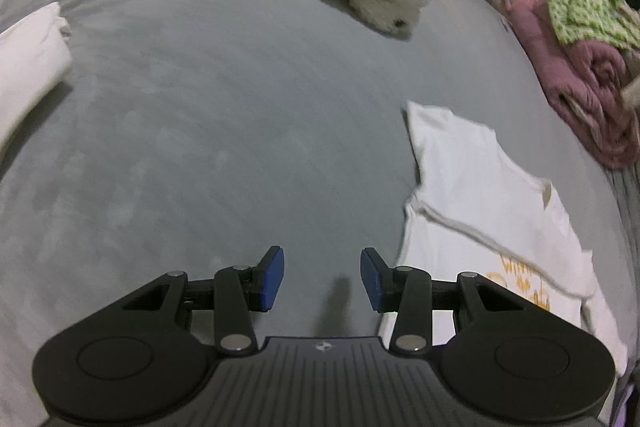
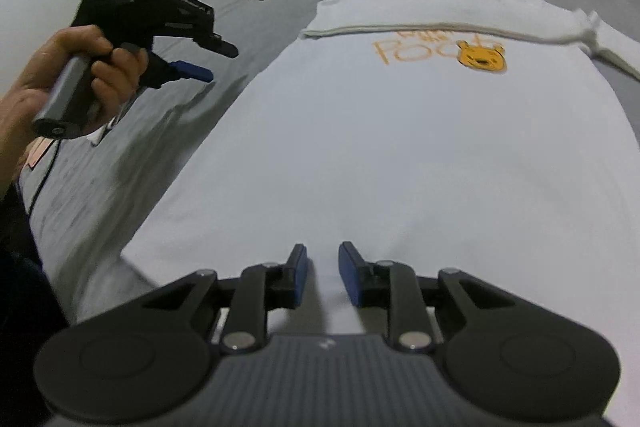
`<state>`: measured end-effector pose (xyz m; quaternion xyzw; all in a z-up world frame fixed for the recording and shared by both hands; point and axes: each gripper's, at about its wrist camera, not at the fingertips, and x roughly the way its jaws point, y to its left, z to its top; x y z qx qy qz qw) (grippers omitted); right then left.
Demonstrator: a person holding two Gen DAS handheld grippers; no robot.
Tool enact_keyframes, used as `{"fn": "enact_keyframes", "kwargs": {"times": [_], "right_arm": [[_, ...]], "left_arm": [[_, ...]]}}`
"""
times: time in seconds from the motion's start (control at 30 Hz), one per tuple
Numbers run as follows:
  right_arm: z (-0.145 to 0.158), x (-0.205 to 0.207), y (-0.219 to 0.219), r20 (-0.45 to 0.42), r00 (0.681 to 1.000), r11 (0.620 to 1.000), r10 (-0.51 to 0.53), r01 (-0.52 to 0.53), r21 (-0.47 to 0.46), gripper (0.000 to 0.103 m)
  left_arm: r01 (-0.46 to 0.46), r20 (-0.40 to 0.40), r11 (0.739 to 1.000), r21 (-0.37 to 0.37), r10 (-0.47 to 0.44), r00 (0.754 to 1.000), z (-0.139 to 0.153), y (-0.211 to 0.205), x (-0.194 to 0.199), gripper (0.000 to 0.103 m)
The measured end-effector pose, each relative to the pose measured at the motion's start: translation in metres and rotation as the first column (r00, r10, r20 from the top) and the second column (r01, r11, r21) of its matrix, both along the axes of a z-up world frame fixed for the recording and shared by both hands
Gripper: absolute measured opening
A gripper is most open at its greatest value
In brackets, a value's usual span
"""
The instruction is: Fold clothes
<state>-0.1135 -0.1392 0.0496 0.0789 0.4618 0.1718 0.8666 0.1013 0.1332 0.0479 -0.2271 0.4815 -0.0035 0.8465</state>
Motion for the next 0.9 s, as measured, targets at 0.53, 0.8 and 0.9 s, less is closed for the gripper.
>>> {"fn": "enact_keyframes", "kwargs": {"times": [0.53, 0.8, 0.9], "right_arm": [[0.007, -0.026, -0.058, 0.006, 0.984, 0.984, -0.180, 0.180, -0.014, 0.023], [0.026, -0.004, -0.117, 0.044, 0.937, 0.937, -0.347, 0.348, -0.020, 0.032], [0.031, 0.015, -0.151, 0.032, 0.890, 0.891, -0.454, 0.454, 0.005, 0.038]], "left_arm": [[0.247, 0.014, 0.963, 0.104, -0.250, 0.968, -0.004, -0.072, -0.039, 0.046], [0.257, 0.026, 0.958, 0.130, -0.262, 0.965, -0.002, -0.076, -0.039, 0.047], [0.257, 0.033, 0.957, 0.136, -0.264, 0.964, -0.002, -0.079, -0.039, 0.047]]}}
